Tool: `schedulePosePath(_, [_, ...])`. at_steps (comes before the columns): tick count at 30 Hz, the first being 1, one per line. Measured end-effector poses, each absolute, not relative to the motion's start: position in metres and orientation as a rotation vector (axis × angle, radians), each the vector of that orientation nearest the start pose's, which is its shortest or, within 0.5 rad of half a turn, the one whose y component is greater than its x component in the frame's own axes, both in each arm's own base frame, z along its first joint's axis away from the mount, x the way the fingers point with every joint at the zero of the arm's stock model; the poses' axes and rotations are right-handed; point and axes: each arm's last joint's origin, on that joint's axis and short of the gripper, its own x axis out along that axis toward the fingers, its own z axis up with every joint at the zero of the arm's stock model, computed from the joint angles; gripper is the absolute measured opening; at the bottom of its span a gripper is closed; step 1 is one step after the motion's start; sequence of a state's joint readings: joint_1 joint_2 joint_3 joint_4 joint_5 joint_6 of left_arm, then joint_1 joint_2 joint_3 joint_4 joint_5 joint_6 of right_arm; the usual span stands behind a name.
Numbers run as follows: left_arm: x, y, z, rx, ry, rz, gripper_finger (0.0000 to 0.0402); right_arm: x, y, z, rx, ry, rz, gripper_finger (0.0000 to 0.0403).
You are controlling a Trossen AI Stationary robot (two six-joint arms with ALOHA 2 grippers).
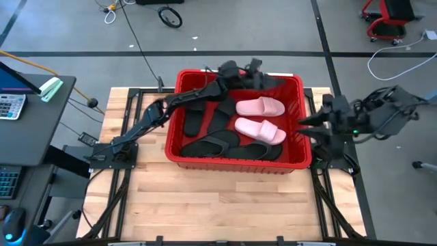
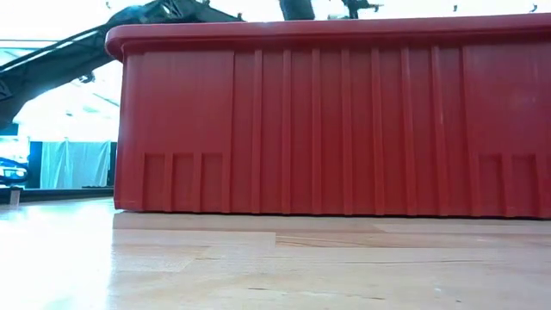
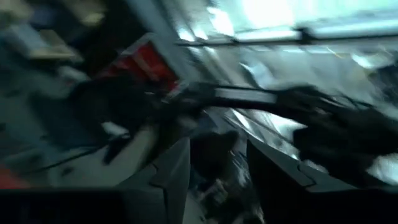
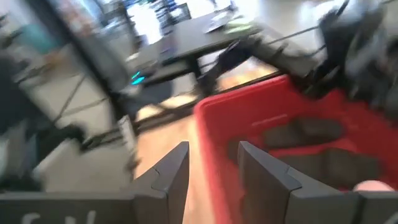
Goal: Pick and place slides into bin
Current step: Return to Home Position
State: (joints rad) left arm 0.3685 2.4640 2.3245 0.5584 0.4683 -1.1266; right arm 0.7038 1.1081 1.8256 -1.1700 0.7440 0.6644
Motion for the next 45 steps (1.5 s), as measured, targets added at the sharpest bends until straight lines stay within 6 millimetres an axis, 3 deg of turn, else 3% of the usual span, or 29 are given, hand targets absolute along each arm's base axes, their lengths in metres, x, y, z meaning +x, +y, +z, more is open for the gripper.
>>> schedulePosePath(4, [0.501,0.180,0.390,-0.731,-0.355,-0.429,0.0151,0.095,0.062,0.505,0.343,0.378,-0.031,0.0144])
schedulePosePath(10, [0.446,0.158,0.477,-0.504,-0.487,-0.445,0.0122,0.067,0.034,0.502,0.261,0.359,-0.135,0.0144])
schedulePosePath(15, [0.395,0.137,0.533,-0.370,-0.484,-0.447,0.0101,0.035,0.003,0.501,0.281,0.298,-0.173,0.0144])
schedulePosePath(18, [0.365,0.124,0.556,-0.305,-0.418,-0.451,0.0091,0.016,-0.014,0.497,0.300,0.273,-0.162,0.0144])
schedulePosePath(23, [0.316,0.103,0.580,-0.181,-0.303,-0.375,0.0078,-0.005,-0.034,0.476,0.308,0.238,-0.199,0.0144])
schedulePosePath(32, [0.240,0.079,0.597,-0.096,-0.180,-0.091,0.0066,-0.008,-0.039,0.407,0.380,0.207,-0.295,0.0144])
schedulePosePath(38, [0.210,0.074,0.591,-0.144,-0.053,0.140,0.0073,-0.003,-0.034,0.381,0.366,0.116,-0.240,0.0144])
schedulePosePath(45, [0.191,0.068,0.587,-0.162,0.025,0.177,0.0070,0.001,-0.029,0.369,0.343,0.006,-0.131,0.0144])
